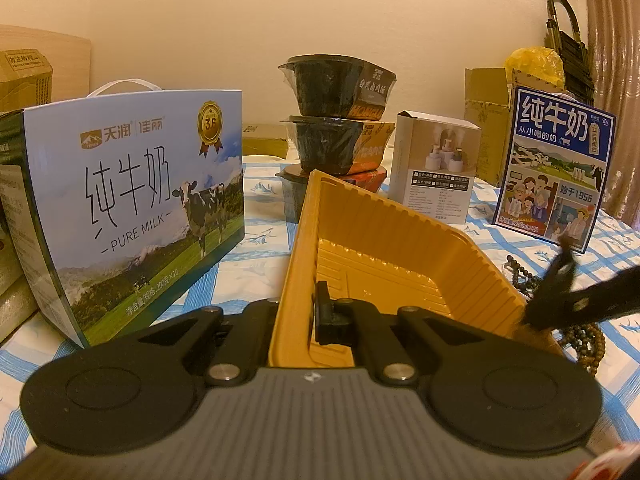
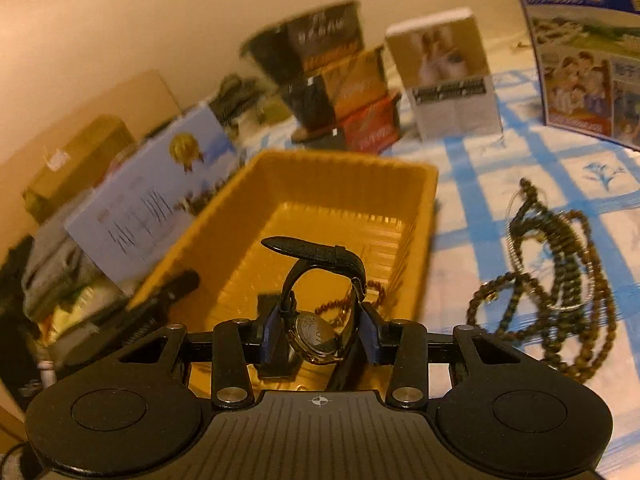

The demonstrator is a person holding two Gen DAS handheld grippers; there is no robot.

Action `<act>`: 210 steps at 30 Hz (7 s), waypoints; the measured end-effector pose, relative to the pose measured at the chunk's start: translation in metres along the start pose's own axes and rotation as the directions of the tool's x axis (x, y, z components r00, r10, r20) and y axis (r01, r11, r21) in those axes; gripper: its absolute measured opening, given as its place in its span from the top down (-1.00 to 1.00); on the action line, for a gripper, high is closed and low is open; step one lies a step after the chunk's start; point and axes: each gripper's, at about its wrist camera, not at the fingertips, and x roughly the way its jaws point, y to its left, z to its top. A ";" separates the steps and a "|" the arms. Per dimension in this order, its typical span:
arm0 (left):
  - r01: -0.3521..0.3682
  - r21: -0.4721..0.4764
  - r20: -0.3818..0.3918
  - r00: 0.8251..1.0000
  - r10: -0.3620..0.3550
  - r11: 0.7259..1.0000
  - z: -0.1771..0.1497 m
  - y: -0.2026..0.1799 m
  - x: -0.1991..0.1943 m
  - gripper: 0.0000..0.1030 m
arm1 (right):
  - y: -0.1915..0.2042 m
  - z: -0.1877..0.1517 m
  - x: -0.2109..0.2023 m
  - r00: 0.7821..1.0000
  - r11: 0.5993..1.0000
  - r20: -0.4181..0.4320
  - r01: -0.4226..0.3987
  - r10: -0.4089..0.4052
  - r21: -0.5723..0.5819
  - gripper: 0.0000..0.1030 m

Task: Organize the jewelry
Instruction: 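Carry the wristwatch into the orange tray and open the right tool, then move the right tool back to the dark bead strands, then grasp a dark bead strand with the right tool and lift, then carry the bead strand into the orange tray and release it, then move the right tool back to the bead pile, then grasp the small pearl earring beside the beads with the right tool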

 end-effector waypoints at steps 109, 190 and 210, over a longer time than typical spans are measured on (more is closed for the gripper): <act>-0.014 0.017 0.000 1.000 0.014 1.000 0.005 0.003 0.005 0.90 | -0.065 0.020 -0.060 0.967 0.984 0.206 0.165 -0.149 -0.065 0.87; -0.025 0.017 -0.002 1.000 0.025 1.000 0.005 0.000 0.002 0.91 | -0.095 -0.046 -0.094 0.948 0.949 0.072 0.303 -0.309 0.087 0.37; -0.024 0.021 -0.001 1.000 0.024 0.999 0.004 -0.001 0.003 0.91 | -0.072 -0.017 -0.021 0.978 0.960 0.076 0.206 -0.195 -0.192 0.37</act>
